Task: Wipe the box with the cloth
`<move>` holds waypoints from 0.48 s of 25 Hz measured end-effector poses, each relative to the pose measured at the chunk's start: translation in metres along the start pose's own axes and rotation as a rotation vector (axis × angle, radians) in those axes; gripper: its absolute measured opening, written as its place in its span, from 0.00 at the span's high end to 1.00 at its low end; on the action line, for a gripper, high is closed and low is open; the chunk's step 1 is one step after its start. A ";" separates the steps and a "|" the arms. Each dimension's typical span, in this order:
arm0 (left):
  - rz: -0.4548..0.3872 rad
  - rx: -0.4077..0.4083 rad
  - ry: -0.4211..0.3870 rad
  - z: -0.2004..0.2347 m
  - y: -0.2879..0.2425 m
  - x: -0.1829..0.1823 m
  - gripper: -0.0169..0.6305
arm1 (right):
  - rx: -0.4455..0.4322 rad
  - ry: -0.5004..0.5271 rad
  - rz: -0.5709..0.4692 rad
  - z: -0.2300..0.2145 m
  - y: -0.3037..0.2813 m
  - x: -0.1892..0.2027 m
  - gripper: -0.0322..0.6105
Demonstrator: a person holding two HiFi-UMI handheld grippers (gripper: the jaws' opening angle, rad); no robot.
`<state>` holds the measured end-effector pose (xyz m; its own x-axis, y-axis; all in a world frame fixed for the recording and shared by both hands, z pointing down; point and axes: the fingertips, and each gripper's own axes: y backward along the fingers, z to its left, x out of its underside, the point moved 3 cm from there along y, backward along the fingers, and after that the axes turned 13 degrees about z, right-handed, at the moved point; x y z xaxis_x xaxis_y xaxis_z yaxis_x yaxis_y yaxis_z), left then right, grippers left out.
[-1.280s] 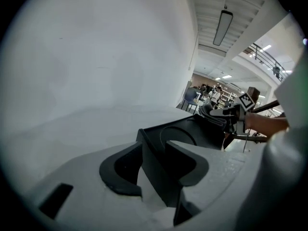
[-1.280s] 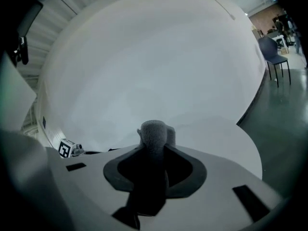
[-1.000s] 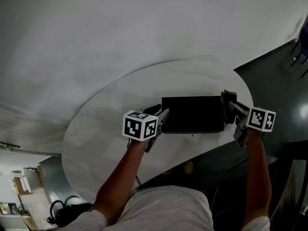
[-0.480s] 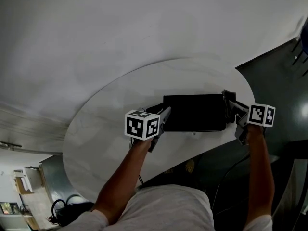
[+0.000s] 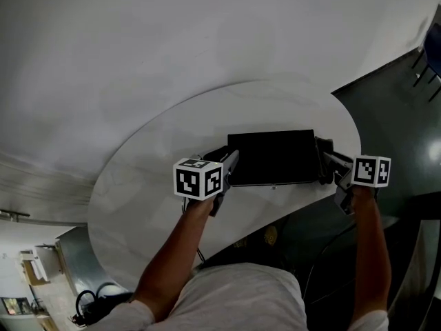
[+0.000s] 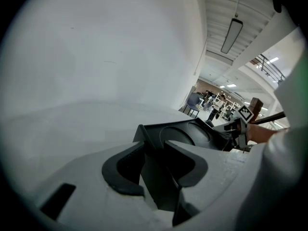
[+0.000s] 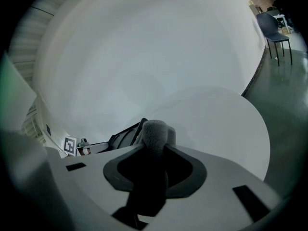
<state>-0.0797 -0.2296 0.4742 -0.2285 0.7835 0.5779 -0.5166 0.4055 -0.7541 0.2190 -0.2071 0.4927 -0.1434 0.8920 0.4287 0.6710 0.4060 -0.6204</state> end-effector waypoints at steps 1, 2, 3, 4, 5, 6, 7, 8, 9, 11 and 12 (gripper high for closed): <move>-0.001 0.001 0.000 0.000 0.000 0.000 0.76 | -0.001 -0.003 -0.002 0.001 0.002 0.005 0.79; -0.003 0.001 0.001 -0.001 0.000 0.000 0.76 | -0.001 -0.005 -0.004 0.002 0.005 0.009 0.79; -0.004 0.002 0.001 -0.001 0.000 0.000 0.76 | 0.001 -0.006 -0.005 0.003 0.007 0.014 0.79; -0.005 0.004 0.002 0.000 0.000 0.000 0.76 | 0.003 -0.006 -0.007 0.004 0.009 0.019 0.79; -0.007 0.005 0.003 0.000 -0.001 0.000 0.76 | 0.005 -0.008 -0.007 0.005 0.011 0.024 0.79; -0.008 0.006 0.003 0.000 -0.001 0.000 0.76 | 0.007 -0.009 -0.008 0.006 0.013 0.030 0.79; -0.009 0.007 0.004 0.000 -0.001 0.000 0.76 | 0.009 -0.011 -0.008 0.007 0.015 0.035 0.79; -0.009 0.008 0.004 0.001 -0.001 0.000 0.76 | 0.009 -0.012 -0.008 0.008 0.017 0.040 0.79; -0.010 0.010 0.005 0.001 -0.001 0.000 0.76 | 0.010 -0.013 -0.008 0.009 0.019 0.045 0.79; -0.011 0.011 0.004 0.000 0.000 0.000 0.76 | 0.013 -0.008 -0.011 0.011 0.025 0.052 0.79; -0.011 0.012 0.003 -0.001 0.000 0.000 0.76 | 0.016 -0.001 -0.017 0.012 0.029 0.053 0.79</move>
<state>-0.0791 -0.2294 0.4744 -0.2204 0.7806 0.5848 -0.5286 0.4083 -0.7442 0.2219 -0.1454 0.4901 -0.1554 0.8853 0.4382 0.6565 0.4241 -0.6238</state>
